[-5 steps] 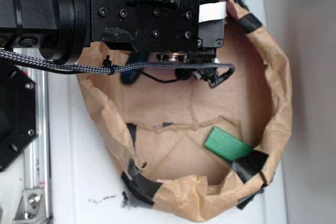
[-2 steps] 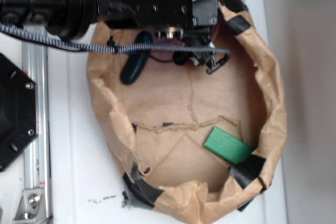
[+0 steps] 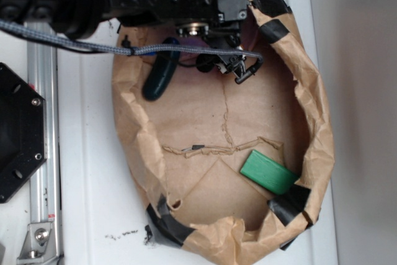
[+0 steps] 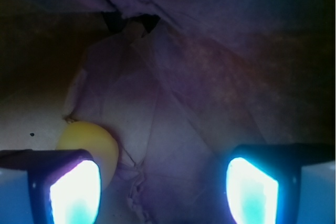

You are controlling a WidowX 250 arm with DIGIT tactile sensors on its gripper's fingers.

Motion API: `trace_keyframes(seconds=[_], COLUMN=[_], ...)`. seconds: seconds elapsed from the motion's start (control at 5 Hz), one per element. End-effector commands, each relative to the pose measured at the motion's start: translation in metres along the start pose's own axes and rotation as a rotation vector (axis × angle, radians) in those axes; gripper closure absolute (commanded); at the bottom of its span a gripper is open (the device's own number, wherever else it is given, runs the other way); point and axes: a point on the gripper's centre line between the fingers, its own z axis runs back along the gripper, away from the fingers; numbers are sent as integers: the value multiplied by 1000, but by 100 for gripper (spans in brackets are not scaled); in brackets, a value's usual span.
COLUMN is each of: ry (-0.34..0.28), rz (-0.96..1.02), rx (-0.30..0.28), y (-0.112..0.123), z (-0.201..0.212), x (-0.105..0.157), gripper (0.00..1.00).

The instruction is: Grab the yellow duck.

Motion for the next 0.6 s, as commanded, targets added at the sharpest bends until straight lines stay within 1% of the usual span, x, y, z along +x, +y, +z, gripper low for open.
trace_keyframes(seconds=[0.0, 0.2, 0.4], ry=[-49, -65, -83], rz=[16, 5, -30], rx=[25, 17, -14], y=[6, -6, -28], z=[2, -1, -6], x=[15, 15, 12], gripper=[0, 0, 0])
